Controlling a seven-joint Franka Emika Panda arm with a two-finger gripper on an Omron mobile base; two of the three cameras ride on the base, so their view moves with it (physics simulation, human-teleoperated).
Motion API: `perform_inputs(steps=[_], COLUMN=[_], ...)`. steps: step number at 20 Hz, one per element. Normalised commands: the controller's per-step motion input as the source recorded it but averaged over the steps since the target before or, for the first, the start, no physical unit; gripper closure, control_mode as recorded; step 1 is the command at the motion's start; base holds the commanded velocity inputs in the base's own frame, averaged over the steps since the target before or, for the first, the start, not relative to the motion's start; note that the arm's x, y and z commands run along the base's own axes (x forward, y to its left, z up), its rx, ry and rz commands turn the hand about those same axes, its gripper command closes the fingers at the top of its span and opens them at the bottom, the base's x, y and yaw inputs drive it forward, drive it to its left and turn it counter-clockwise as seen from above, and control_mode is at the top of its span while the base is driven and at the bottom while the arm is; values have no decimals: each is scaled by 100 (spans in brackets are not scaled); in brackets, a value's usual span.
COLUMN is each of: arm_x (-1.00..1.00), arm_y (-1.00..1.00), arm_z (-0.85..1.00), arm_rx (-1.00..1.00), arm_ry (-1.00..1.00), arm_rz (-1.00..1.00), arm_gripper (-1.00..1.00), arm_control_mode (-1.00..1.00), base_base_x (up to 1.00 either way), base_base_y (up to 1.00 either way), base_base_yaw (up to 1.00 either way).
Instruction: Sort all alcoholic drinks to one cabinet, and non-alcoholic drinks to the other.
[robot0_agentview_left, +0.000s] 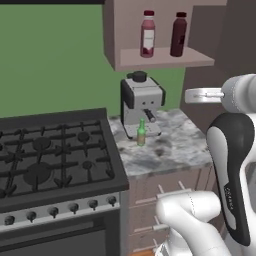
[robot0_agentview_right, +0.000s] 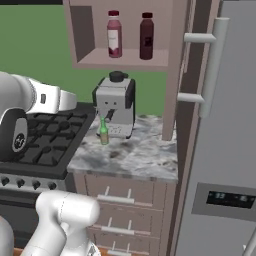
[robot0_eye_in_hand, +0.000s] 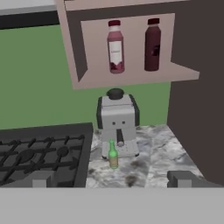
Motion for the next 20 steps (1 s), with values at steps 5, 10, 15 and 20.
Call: perform_inputs(steps=[5, 10, 15, 20], arm_x=[0, 0, 0, 0], arm_y=[0, 0, 0, 0], arm_z=[0, 0, 0, 0], arm_rx=[0, 0, 0, 0], arm_ry=[0, 0, 0, 0], arm_rz=[0, 0, 0, 0], arm_gripper=[-100, -100, -100, -100], arm_control_mode=[100, 100, 100, 100], base_base_x=[10, 16, 27, 31], base_base_y=[27, 25, 24, 22], base_base_yaw=[0, 0, 0, 0])
